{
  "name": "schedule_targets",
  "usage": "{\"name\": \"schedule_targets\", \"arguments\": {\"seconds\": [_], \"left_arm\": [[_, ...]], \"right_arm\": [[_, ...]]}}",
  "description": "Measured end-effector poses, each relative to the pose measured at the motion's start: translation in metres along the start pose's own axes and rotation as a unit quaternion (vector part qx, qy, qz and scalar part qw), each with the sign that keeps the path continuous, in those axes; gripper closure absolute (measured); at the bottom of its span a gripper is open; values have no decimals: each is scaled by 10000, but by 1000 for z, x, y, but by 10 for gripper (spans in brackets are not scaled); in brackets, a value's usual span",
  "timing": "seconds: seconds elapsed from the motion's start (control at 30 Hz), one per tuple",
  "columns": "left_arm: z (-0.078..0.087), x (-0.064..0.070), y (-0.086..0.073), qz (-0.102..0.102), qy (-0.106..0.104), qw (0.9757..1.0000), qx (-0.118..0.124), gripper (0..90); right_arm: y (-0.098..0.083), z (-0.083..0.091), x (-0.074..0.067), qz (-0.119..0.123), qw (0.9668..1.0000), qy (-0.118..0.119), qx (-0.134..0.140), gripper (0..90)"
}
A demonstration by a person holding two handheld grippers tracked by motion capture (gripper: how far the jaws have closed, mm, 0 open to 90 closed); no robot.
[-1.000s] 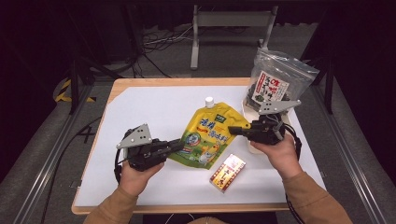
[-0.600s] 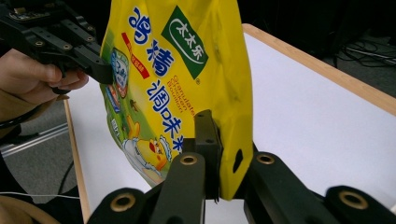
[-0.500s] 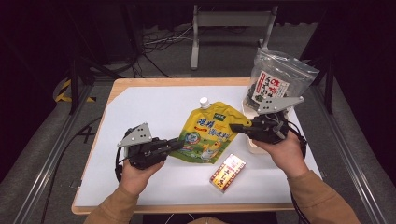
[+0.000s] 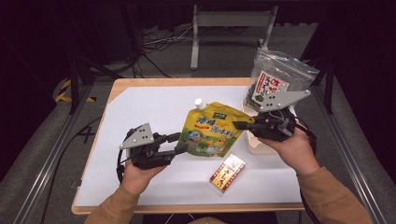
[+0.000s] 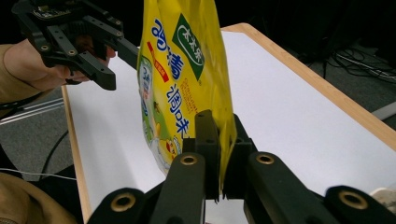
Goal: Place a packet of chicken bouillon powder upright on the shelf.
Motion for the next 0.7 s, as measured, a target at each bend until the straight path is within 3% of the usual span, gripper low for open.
{"name": "schedule_targets", "arguments": {"seconds": [0.17, 0.3, 0.7], "left_arm": [[5, -6, 1, -22, 147, 9999, 45, 499], [9, -14, -1, 27, 250, 9997, 56, 492], [18, -27, -4, 198, 403, 9990, 36, 500]], "right_arm": [[-1, 3, 4, 42, 9998, -164, -126, 888], [-7, 8, 17, 28, 9984, -483, -291, 893], [-8, 35, 42, -181, 9959, -847, -273, 894]]}}
Point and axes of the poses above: each handheld gripper's, and its own axes: z roughly backward along the jaws, y roughly out of its top, x roughly to its right, the point moved 10 cm from there along -z, roughly forward along the jaws, and after that the axes turned 1 degree about -x, right-handed, at the moved point
